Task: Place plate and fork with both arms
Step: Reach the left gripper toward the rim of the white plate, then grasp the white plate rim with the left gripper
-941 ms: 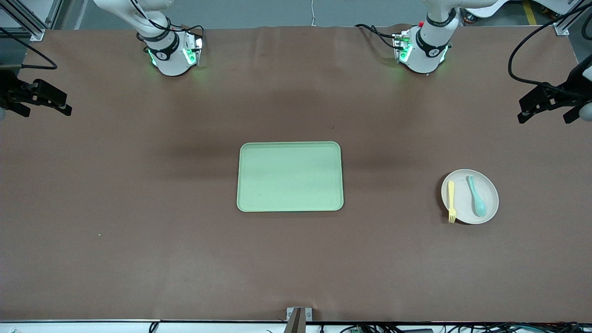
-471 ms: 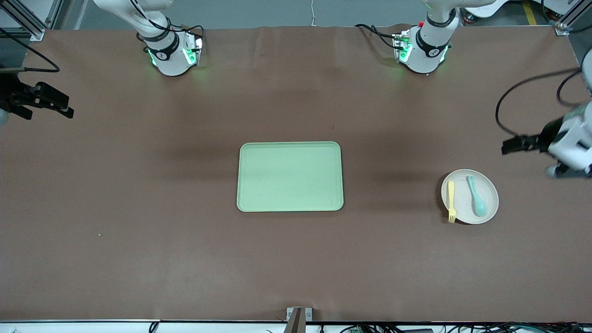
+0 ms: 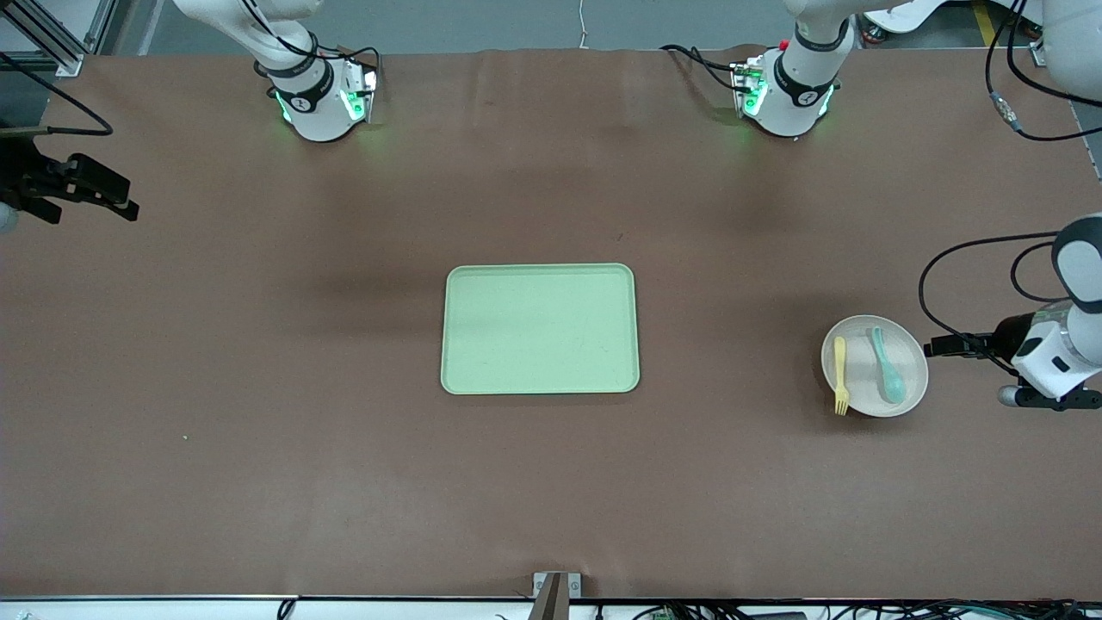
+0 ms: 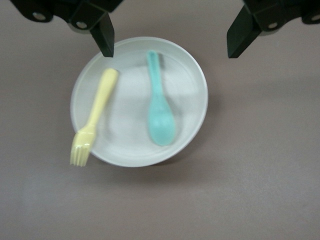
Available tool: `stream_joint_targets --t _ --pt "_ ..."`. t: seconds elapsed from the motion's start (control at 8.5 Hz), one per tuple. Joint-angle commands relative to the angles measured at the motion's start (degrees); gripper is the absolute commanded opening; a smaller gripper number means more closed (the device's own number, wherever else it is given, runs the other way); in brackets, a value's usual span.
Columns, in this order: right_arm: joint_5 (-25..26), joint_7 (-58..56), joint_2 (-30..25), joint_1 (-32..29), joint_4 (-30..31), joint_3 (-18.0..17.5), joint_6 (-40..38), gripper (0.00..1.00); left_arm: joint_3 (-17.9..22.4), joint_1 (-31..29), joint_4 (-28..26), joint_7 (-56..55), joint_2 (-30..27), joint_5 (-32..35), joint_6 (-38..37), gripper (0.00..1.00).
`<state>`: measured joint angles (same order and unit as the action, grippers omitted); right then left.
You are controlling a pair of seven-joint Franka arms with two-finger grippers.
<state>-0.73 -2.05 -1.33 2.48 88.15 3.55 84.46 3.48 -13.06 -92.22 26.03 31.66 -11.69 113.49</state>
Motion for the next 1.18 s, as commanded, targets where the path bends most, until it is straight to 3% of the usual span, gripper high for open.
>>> stream_joint_targets --t 0.0,0.12,0.35,0.47,1.06 --pt "0.46 0.38 0.27 0.16 0.01 -0.04 0.17 0.99 -0.49 -2.83 1.70 9.86 6.63 -5.86 3.65 0.94" --pt "0.46 0.38 0.36 0.16 0.01 -0.04 0.17 0.99 -0.49 -3.89 1.61 15.14 9.27 -8.33 5.93 0.84" --pt "0.55 0.38 0.36 0.16 0.01 -0.04 0.18 0.99 -0.41 -4.43 1.52 16.68 11.05 -8.97 6.66 0.51" --pt "0.55 0.38 0.36 0.16 0.01 -0.04 0.17 0.99 -0.41 -4.43 1.61 16.69 11.23 -8.88 6.75 0.40" --pt "0.55 0.38 0.36 0.25 0.01 -0.04 0.17 0.99 -0.41 -4.25 1.70 16.69 11.15 -8.53 7.01 0.02"
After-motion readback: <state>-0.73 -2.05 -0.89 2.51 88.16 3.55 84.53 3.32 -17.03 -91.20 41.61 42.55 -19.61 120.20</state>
